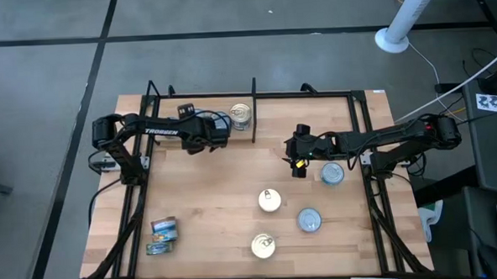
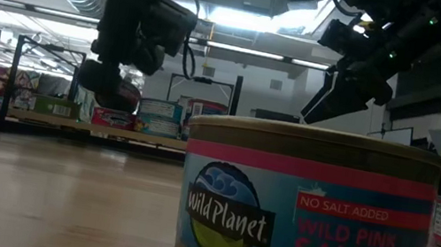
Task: Stack canned seafood by type on shelf
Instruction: Stack the left red tuna can on top of the red tuna can on the shelf, then stack the blue pink tuna can on top of the blue pink tuna can on the shelf
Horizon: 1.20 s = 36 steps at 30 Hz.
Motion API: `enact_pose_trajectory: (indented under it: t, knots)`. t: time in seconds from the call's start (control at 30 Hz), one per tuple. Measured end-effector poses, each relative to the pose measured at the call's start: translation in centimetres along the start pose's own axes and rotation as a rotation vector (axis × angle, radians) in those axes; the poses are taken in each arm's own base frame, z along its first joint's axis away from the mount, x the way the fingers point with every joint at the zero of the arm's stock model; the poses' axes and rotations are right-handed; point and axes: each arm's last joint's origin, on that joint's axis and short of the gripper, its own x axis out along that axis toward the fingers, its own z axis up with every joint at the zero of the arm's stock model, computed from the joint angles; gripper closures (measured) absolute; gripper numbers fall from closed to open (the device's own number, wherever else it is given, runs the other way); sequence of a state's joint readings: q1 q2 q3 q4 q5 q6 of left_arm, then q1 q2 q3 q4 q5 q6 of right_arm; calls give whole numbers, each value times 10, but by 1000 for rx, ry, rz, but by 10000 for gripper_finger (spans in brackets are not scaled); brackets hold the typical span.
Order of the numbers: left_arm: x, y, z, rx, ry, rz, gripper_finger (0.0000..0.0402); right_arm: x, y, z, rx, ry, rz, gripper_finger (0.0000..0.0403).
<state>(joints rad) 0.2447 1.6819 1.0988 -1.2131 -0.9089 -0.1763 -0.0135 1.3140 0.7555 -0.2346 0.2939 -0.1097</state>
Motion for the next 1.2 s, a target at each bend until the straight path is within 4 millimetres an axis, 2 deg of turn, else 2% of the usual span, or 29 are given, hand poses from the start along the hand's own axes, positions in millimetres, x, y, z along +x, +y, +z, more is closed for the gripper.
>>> enact_pose_trajectory:
  t: [1.03,1.2]
  knots:
    - [-5,-4,0,720,-22,10,162,0,0,0,0,0,0,121]
    - [-5,-4,2,783,-36,14,162,0,0,0,0,0,0,121]
